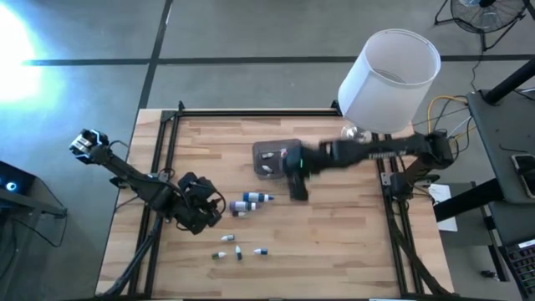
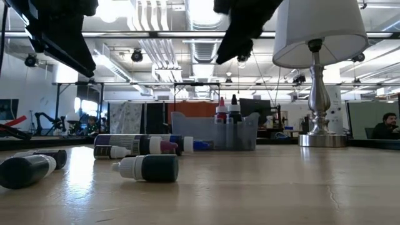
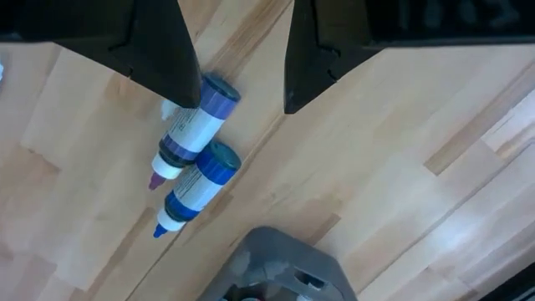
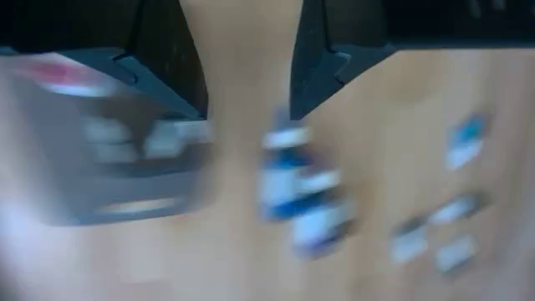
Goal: Pick & Place food coloring
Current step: Put the small blue food coloring bottle into the bin
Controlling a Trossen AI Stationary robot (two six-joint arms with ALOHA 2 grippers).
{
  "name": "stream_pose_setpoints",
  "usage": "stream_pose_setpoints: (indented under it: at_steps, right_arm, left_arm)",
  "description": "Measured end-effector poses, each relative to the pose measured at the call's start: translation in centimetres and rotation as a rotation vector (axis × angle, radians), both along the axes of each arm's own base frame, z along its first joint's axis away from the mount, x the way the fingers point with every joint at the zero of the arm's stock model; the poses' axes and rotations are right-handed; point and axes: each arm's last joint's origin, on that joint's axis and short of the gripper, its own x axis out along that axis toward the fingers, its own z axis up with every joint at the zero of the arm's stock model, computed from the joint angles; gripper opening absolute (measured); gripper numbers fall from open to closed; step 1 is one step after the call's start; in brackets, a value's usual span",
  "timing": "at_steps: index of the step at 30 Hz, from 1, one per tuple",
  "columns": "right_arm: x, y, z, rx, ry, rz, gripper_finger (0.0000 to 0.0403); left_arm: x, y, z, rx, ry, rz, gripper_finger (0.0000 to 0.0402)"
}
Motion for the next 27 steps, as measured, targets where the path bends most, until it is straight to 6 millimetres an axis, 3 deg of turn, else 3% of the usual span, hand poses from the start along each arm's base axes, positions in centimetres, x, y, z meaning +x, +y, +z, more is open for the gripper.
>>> stream_pose_setpoints:
  at_steps: [4, 8, 19, 27]
  right_arm:
    - [0.6, 6.0, -2.5, 0.002, 0.056, 0.163, 0.0182]
    - [2.1, 10.1, -5.2, 0.002, 0.049, 0.188, 0.0187]
    - [7.9, 16.9, -8.9, 0.069, 0.048, 0.134, 0.0187]
    - [11.0, 19.3, -11.9, 0.073, 0.07, 0.039, 0.0187]
  left_arm:
    - [-0.1, 0.0, -0.3, -0.003, 0.027, -0.023, 0.0147]
    - [-0.1, -0.3, -0.3, -0.02, 0.036, -0.057, 0.0147]
    - [-1.6, -2.8, -0.4, -0.041, 0.079, -0.246, 0.0147]
    - [-2.6, -3.9, -0.4, -0.035, 0.085, -0.31, 0.0147]
